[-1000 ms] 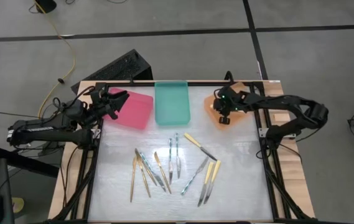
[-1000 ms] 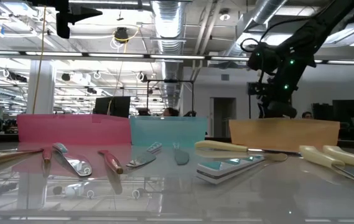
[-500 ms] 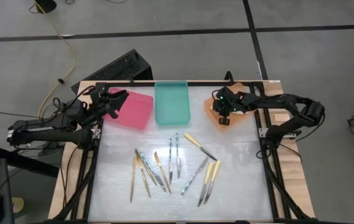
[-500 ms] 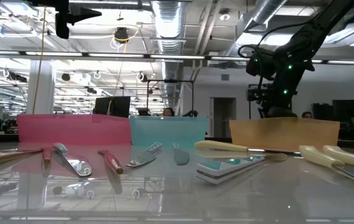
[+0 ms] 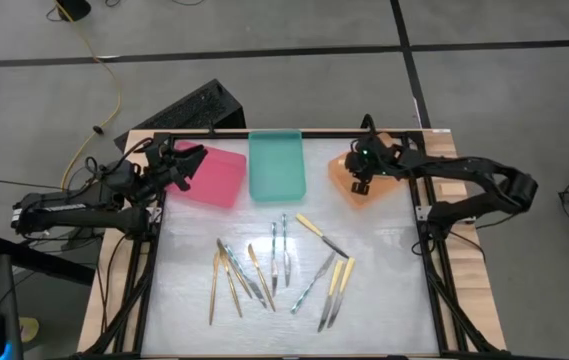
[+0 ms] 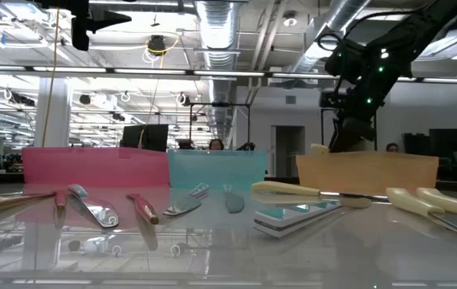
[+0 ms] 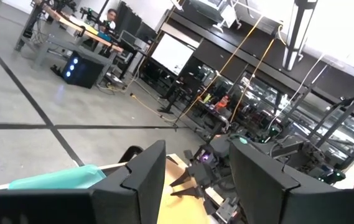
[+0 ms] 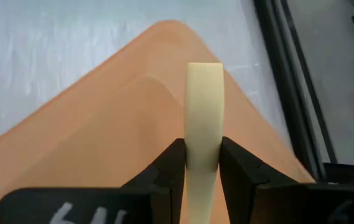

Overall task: Sort silverware by color (type)
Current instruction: Put the yellow knife into the orange bin

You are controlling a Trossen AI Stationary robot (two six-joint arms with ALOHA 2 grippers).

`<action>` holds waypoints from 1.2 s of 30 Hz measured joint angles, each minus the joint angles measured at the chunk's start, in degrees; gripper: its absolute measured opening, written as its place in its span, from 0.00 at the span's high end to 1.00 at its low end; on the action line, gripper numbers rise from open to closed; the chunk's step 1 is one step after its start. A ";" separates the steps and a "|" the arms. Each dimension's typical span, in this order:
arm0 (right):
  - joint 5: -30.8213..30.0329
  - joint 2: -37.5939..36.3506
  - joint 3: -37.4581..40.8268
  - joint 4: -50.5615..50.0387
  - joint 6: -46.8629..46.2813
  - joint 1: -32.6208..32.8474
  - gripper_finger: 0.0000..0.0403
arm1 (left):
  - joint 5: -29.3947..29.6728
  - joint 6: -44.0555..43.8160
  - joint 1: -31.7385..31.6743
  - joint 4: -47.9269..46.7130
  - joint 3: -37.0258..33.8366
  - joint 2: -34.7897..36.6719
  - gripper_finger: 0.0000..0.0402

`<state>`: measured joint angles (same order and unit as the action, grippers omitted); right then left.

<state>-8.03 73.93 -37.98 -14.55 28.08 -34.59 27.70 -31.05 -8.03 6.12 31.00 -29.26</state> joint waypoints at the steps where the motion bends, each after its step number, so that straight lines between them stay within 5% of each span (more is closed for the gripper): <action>1: 0.00 -0.16 0.00 -0.03 0.00 0.00 0.74 | 0.00 0.00 0.01 -0.08 0.00 0.00 0.59; 36: -0.74 0.39 0.00 -3.23 -7.80 -0.04 0.74 | -6.48 -1.67 0.00 -0.22 -0.02 0.01 0.59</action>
<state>-8.77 74.32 -37.98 -17.77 20.27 -34.63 21.23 -32.72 -8.03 5.90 30.98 -29.25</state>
